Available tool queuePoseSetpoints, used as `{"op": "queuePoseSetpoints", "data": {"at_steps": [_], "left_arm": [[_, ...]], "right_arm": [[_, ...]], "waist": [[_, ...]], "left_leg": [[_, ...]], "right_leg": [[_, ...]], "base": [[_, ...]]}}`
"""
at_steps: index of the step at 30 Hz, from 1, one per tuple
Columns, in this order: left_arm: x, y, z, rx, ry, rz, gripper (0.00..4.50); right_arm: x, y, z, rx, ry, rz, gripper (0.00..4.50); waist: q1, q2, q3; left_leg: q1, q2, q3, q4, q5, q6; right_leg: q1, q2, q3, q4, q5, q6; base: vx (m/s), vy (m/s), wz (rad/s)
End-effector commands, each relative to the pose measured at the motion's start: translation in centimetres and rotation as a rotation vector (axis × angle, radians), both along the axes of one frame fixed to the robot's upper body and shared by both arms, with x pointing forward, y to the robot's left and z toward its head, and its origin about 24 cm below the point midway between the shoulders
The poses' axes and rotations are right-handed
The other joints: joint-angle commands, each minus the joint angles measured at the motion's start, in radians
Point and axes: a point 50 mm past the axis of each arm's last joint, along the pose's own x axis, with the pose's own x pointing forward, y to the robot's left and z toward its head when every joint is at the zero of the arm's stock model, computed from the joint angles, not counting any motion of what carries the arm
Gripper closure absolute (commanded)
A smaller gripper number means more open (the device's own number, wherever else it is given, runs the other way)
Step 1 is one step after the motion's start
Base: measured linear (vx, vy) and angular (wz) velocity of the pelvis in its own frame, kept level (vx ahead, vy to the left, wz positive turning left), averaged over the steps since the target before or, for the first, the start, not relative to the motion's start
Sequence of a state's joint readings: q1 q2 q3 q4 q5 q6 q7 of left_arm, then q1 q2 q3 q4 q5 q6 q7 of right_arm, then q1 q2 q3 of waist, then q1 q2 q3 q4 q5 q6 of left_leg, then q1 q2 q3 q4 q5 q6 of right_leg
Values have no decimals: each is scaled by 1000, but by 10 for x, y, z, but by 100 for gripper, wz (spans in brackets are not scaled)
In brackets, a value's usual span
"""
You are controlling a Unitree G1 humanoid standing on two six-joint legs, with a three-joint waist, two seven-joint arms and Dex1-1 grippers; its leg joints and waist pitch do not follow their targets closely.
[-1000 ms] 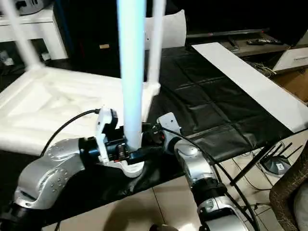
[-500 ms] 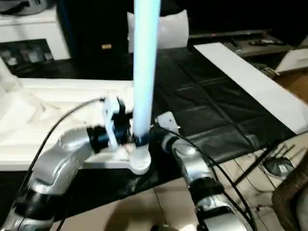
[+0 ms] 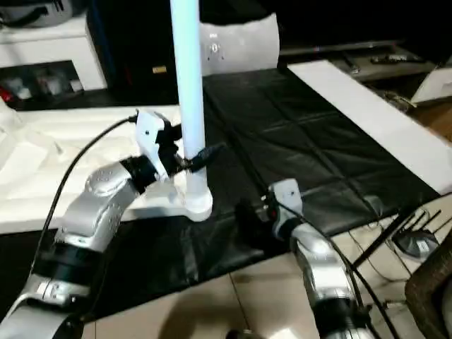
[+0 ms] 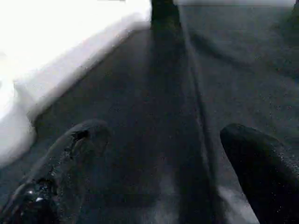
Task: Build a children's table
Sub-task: Rotate table base
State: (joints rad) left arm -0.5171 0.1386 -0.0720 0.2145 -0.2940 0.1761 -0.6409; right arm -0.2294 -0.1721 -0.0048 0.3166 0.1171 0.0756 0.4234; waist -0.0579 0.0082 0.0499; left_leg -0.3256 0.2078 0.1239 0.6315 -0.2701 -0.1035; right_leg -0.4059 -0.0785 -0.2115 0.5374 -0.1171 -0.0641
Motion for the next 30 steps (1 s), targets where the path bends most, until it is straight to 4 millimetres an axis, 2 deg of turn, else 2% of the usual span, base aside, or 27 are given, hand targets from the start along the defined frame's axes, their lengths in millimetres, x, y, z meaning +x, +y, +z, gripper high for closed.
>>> {"op": "queuePoseSetpoints", "data": {"at_steps": [1,3,4,5,7,8,9,10,12,13,14,15,16,17,19,20,22,23,24,25,26,27,28,29,30], "left_arm": [[-9,0,2,-40,4,-32,5],[-16,0,-1,-47,23,-46,5],[-29,4,-9,-40,59,-54,5],[-34,6,-11,-38,67,-58,5],[-42,9,-13,-37,80,-60,5],[-52,14,-16,-34,102,-63,5],[-52,14,-16,-34,102,-63,5],[-52,14,-16,-34,102,-63,5],[-73,26,-19,-21,134,-53,5],[-82,33,-20,-14,149,-28,5],[-85,36,-21,-12,156,-7,5],[-88,41,-22,-12,162,38,5],[-88,48,-23,-17,168,123,5],[-86,55,-24,-17,168,218,5],[-82,66,-27,-37,186,383,5],[-82,69,-29,-43,198,431,5],[-84,70,-31,-49,217,474,5],[-86,68,-32,-51,223,485,5],[-87,66,-33,-53,227,492,5],[-88,66,-33,-53,229,493,5],[-89,64,-36,-55,243,518,5],[-89,64,-36,-54,247,533,5],[-89,65,-37,-55,250,559,5],[-89,66,-36,-54,251,579,5],[-88,67,-36,-37,239,597,5]], "right_arm": [[0,1,13,45,-10,-16,0],[-1,3,17,61,-10,-25,0],[-6,7,27,78,-49,-18,0],[-8,9,30,75,-66,-12,0],[-10,10,33,75,-77,-20,0],[-14,10,37,81,-88,-35,0],[-14,10,37,81,-88,-35,0],[-14,10,37,81,-88,-35,0],[-23,14,44,94,-107,10,0],[-29,18,48,118,-116,70,0],[-31,19,49,125,-126,94,0],[-34,18,52,153,-145,90,0],[-35,14,56,214,-166,27,0],[-35,11,59,235,-187,-13,0],[-38,13,63,240,-188,-27,0],[-40,14,63,239,-182,-16,0],[-42,16,62,204,-143,-27,0],[-44,19,62,200,-137,-16,0],[-46,20,62,200,-134,-6,0],[-46,20,62,198,-135,-10,0],[-46,18,57,157,-69,-46,0],[-46,17,53,133,-13,-56,0],[-47,16,52,107,0,-55,0],[-47,16,55,92,-40,-48,0],[-47,16,56,77,-71,-39,0]], "waist": [[10,-2,-72],[13,-1,-72],[18,-7,-74],[22,-20,-72],[26,-17,-72],[32,-25,-71],[40,-18,-69],[42,-18,-66],[44,-34,-65],[50,-28,-66],[44,-31,-61],[43,-30,-61],[38,-35,-57],[37,-34,-56],[31,-37,-51],[27,-34,-49],[15,-30,-42],[10,-25,-41],[4,-23,-36],[4,-23,-36],[-2,-28,-36],[-4,-31,-39],[-4,-34,-42],[-4,-39,-46],[-4,-39,-46]], "left_leg": [[-32,11,8,-72,-96,87],[-31,17,7,-75,-69,92],[-30,21,6,-75,-49,91],[-33,24,9,-77,-27,98],[-34,23,9,-78,-9,102],[-31,27,10,-79,9,101],[-33,27,11,-81,7,97],[-28,25,14,-81,-4,96],[-25,24,15,-84,-28,84],[-30,31,11,-86,-23,79],[-28,32,14,-88,-36,84],[-28,32,13,-89,-46,82],[-28,26,16,-90,-75,78],[-27,24,16,-89,-91,73],[-18,14,17,-85,-161,55],[-16,15,14,-85,-186,50],[-10,24,7,-90,-254,51],[-8,38,-2,-98,-308,50],[-8,60,-12,-114,-369,54],[-8,60,-12,-114,-369,54],[-8,69,-19,-124,-411,46],[-8,57,-17,-118,-395,39],[-8,30,-6,-102,-339,28],[-11,12,3,-88,-283,27],[-11,9,4,-85,-264,29]], "right_leg": [[78,-70,47,-85,-495,70],[74,-73,54,-78,-465,46],[76,-76,59,-67,-444,36],[73,-77,64,-66,-433,34],[73,-76,66,-62,-423,29],[68,-75,70,-59,-412,26],[69,-76,72,-58,-420,27],[65,-74,71,-63,-434,31],[65,-76,72,-67,-463,44],[71,-83,76,-54,-435,42],[64,-75,76,-61,-437,51],[64,-72,75,-62,-441,55],[63,-68,71,-73,-472,72],[62,-68,68,-78,-493,80],[56,-60,50,-103,-581,133],[59,-55,41,-112,-595,157],[62,-51,29,-128,-622,178],[70,-53,27,-124,-616,177],[79,-58,35,-112,-593,161],[79,-58,35,-112,-593,161],[84,-66,58,-90,-558,132],[83,-70,59,-93,-564,129],[74,-76,56,-109,-601,131],[70,-78,47,-120,-638,148],[69,-77,42,-124,-646,156]], "base": [[0,0,0],[0,0,0],[0,0,0],[0,0,0],[0,0,0],[0,0,0],[0,0,0],[0,0,0],[0,0,0],[0,0,0],[0,0,0],[0,0,0],[0,0,0],[0,0,0],[0,0,0],[0,0,0],[0,0,0],[0,0,0],[0,0,0],[0,0,0],[0,0,0],[0,0,0],[0,0,0],[0,0,0],[0,0,0]]}}
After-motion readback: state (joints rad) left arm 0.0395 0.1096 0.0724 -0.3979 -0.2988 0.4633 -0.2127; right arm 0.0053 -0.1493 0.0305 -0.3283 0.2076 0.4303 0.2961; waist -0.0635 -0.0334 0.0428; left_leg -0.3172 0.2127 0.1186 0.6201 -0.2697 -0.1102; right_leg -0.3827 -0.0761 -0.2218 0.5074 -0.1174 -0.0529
